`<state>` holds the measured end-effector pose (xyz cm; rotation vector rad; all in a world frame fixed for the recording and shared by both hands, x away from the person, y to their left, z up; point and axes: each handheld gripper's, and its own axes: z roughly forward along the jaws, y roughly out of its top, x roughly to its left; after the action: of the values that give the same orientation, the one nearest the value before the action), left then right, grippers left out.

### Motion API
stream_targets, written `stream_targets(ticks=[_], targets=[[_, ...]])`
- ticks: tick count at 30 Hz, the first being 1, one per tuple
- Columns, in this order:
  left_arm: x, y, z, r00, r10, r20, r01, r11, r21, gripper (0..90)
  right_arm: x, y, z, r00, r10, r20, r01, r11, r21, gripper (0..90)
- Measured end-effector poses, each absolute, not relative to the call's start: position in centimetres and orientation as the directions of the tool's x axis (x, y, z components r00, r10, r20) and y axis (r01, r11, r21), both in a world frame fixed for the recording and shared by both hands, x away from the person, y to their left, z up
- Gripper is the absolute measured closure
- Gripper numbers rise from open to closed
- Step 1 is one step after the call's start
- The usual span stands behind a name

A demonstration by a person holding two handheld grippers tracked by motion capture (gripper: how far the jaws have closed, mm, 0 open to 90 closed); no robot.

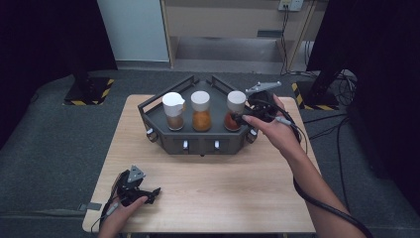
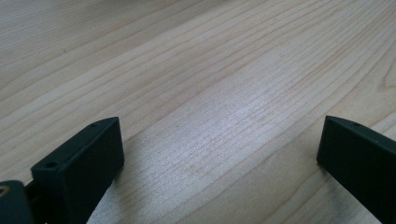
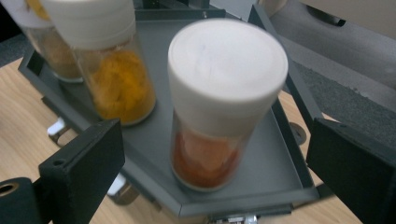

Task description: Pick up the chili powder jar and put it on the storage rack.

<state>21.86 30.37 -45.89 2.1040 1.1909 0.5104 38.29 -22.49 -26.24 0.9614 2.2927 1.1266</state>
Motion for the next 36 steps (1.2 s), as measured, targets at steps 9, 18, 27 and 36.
stream_targets(ticks=[9, 18, 27, 36], targets=[[21.9, 30.4, -45.9, 0.509, 0.861, 0.014, 0.604, -0.369, 0.707, 0.0, 35.9, -24.4, -27.6, -0.672, 0.739, -0.045, 0.41, 0.422, 0.808, 4.2], [21.9, 30.4, -45.9, 0.509, 0.861, 0.014, 0.604, -0.369, 0.707, 0.0, 35.2, -25.5, -29.2, -0.67, 0.742, -0.028, 0.431, 0.42, 0.798, 3.9], [21.9, 30.4, -45.9, 0.509, 0.861, 0.014, 0.604, -0.369, 0.707, 0.0, 34.2, -26.0, -31.1, -0.667, 0.745, -0.02, 0.444, 0.419, 0.792, 3.9], [21.9, 30.4, -45.9, 0.509, 0.861, 0.014, 0.604, -0.369, 0.707, 0.0, 32.8, -26.2, -33.8, -0.673, 0.739, -0.011, 0.458, 0.429, 0.779, 3.8]])
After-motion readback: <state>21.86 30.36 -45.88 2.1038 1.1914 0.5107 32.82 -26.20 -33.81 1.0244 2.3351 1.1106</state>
